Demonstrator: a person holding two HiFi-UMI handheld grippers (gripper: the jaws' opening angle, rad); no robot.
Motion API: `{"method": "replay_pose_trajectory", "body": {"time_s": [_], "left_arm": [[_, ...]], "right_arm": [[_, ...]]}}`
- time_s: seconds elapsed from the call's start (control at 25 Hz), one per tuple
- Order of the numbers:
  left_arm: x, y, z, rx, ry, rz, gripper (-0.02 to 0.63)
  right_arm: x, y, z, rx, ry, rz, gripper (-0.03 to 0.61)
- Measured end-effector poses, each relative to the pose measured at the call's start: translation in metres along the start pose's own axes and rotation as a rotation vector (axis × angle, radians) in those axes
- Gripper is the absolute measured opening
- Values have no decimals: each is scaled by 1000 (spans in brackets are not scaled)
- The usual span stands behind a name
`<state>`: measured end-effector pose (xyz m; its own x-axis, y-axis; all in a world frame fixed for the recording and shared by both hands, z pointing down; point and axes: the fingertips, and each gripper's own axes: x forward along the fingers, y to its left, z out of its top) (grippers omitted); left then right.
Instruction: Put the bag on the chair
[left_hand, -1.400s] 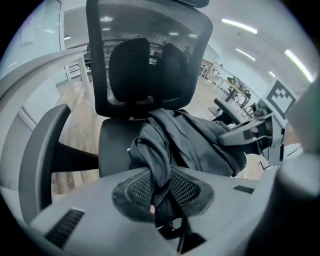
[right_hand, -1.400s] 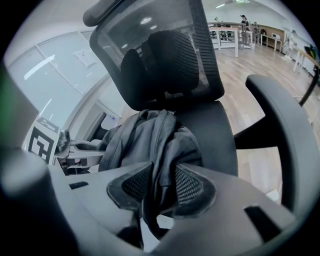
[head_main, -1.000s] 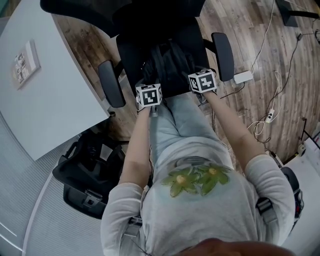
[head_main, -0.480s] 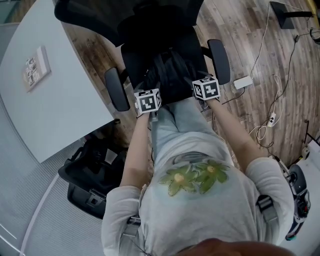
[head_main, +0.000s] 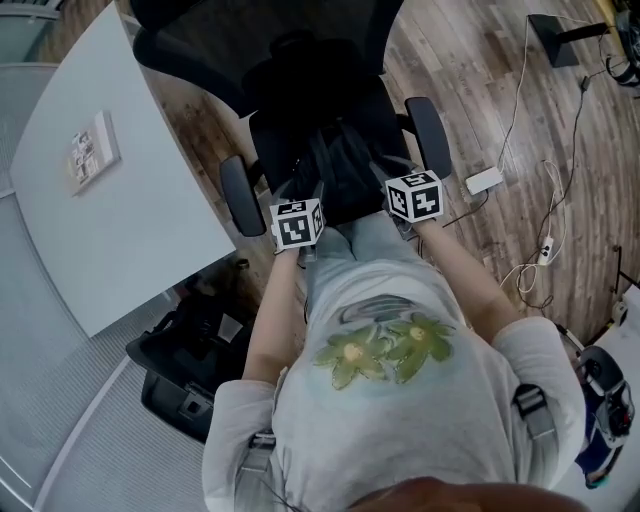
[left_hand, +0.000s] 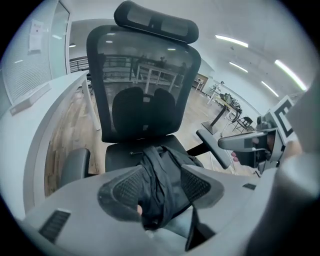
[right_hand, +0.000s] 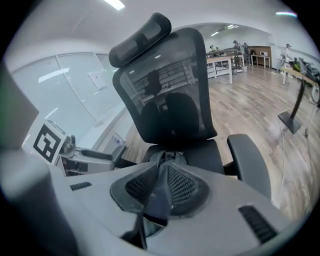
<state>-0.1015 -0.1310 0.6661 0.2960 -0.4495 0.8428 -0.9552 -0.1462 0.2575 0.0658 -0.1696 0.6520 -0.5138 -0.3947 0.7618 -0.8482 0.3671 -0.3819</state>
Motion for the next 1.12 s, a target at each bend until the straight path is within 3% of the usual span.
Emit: {"method": "replay_pose_trajectory", "body": {"time_s": [0.12, 0.24, 0.4, 0.56, 0.68, 1.12], "left_arm": [[-11, -8, 5, 7, -25, -6, 216], [-23, -17, 13, 11, -50, -20, 188], [-38, -22, 24, 24, -92, 6, 105], [-48, -25, 30, 19, -100, -4, 18], [-55, -30, 33, 30, -108, -37, 17], [-72, -38, 42, 60, -147, -88, 17]], "right_arm": [[-16, 4, 11, 12, -43, -20, 11], [-24, 11, 12, 24, -36, 1, 11], [-30, 23, 8, 9, -29, 44, 9], [-38, 31, 12, 65, -44, 58, 9], [-43, 44, 17, 83, -48, 79, 9], [-52, 72, 29, -43, -63, 94, 9]]}}
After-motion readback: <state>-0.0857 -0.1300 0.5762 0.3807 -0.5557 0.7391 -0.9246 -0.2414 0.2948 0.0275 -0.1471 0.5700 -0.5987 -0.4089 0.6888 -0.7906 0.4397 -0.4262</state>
